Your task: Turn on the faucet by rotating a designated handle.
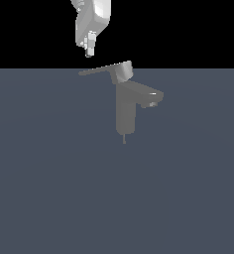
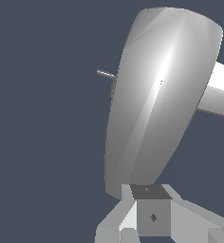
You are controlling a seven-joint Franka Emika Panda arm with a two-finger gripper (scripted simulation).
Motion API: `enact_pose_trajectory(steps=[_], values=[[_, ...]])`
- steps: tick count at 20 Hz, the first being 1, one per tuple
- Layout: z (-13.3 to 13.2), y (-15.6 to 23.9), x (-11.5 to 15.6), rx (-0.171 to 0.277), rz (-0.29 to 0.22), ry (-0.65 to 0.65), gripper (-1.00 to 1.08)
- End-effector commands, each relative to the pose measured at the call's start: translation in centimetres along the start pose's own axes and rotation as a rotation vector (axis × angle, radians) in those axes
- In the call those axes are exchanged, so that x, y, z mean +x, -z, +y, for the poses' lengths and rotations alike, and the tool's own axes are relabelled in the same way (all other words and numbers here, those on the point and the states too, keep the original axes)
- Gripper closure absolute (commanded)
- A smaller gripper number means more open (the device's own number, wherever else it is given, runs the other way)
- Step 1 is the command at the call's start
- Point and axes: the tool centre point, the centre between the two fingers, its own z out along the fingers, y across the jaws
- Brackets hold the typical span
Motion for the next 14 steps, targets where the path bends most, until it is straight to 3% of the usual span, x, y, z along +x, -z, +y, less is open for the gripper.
enact_pose_trajectory(steps=[1, 14], values=[[-1.5, -1.3, 0.1, -0.010, 0.014, -0.059, 1.08], [-5.7, -5.5, 0.1, -0.036, 0.070, -0.223, 1.08]])
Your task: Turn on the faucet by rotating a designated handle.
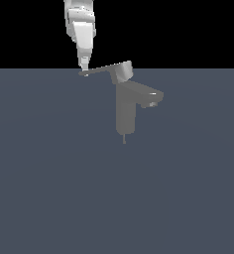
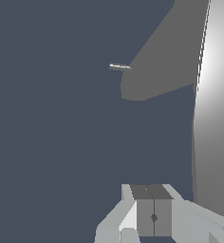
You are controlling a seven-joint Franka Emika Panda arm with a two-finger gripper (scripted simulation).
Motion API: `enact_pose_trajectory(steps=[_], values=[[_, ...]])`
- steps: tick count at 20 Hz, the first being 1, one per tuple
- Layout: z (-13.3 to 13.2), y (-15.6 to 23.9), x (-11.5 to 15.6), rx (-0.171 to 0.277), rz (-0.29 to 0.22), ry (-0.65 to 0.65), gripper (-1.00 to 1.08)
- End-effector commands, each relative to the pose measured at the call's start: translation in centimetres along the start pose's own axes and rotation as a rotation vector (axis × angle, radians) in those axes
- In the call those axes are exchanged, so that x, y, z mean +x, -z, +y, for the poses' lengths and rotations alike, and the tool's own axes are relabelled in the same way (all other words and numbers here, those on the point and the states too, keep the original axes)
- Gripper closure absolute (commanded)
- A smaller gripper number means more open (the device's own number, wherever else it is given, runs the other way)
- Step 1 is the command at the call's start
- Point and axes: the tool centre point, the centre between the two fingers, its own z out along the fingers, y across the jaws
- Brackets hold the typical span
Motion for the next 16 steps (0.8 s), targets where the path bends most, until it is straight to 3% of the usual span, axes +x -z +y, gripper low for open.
enact_pose_trajectory(steps=[1, 8, 16], values=[[-0.4, -0.5, -0.1, -0.004, 0.006, -0.015, 1.08], [-0.5, -0.7, -0.2, -0.005, 0.008, -0.019, 1.08], [1.5, -0.7, -0.3, -0.005, 0.008, -0.019, 1.08]])
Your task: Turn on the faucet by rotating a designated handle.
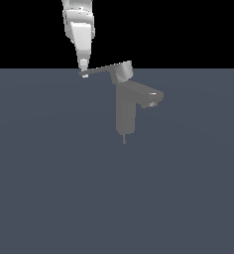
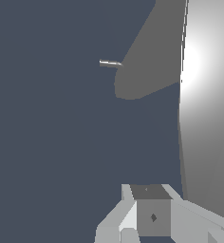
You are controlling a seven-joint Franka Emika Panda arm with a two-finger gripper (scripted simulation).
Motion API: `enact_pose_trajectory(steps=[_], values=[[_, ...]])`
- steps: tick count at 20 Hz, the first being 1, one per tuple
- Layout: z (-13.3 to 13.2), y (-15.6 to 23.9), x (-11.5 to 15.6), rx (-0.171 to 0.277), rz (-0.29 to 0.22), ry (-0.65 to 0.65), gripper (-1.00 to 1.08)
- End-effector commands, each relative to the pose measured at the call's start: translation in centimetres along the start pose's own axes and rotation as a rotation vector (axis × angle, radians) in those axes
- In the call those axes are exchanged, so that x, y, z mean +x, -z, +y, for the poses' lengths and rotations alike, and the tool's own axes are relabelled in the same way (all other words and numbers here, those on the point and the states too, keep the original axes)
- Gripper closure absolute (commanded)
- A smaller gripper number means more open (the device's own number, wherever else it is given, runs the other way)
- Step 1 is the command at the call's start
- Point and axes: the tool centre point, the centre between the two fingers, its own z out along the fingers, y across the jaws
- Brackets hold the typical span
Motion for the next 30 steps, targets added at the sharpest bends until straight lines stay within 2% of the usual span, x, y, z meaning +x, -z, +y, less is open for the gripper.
enact_pose_trajectory(steps=[1, 30], values=[[0.7, 0.0, 0.0, -0.001, 0.000, 0.000, 1.08], [8.8, 0.0, -0.3, 0.000, 0.000, -0.002, 1.08]])
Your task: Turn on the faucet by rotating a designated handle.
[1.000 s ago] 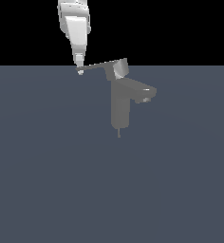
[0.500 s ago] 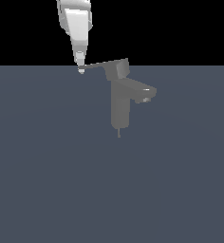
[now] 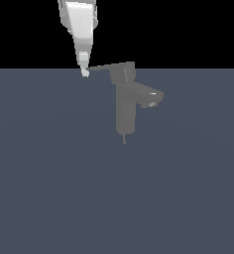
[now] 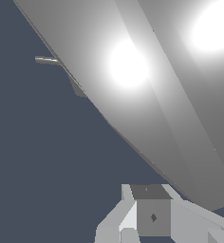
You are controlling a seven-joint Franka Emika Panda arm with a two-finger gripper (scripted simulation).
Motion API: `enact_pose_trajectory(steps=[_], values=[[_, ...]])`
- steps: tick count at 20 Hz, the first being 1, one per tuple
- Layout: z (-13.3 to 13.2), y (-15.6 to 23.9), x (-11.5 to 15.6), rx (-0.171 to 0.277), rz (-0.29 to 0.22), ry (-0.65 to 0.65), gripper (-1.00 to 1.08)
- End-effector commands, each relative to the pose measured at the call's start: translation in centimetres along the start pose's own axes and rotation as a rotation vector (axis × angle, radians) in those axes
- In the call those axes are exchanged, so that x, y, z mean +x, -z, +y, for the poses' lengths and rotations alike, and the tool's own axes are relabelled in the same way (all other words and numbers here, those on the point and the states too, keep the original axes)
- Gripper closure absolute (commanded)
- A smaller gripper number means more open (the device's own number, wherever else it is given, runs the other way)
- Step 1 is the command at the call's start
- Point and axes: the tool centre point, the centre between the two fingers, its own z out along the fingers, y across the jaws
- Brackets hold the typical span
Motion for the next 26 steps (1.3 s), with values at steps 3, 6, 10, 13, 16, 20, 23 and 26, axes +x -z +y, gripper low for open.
enact_pose_trajectory(steps=[3, 6, 10, 13, 16, 20, 23, 26], values=[[0.5, 0.0, 0.3, -0.001, 0.004, -0.002, 1.08], [1.5, 0.1, 1.1, 0.000, 0.004, -0.001, 1.08], [2.8, 0.1, 2.3, 0.001, 0.003, -0.001, 1.08], [3.8, 0.2, 3.1, 0.002, 0.003, -0.001, 1.08], [4.8, 0.2, 4.0, 0.003, 0.003, -0.001, 1.08], [6.2, 0.3, 5.2, 0.004, 0.002, 0.000, 1.08], [7.2, 0.4, 6.1, 0.005, 0.002, 0.000, 1.08], [8.3, 0.5, 7.0, 0.006, 0.002, 0.000, 1.08]])
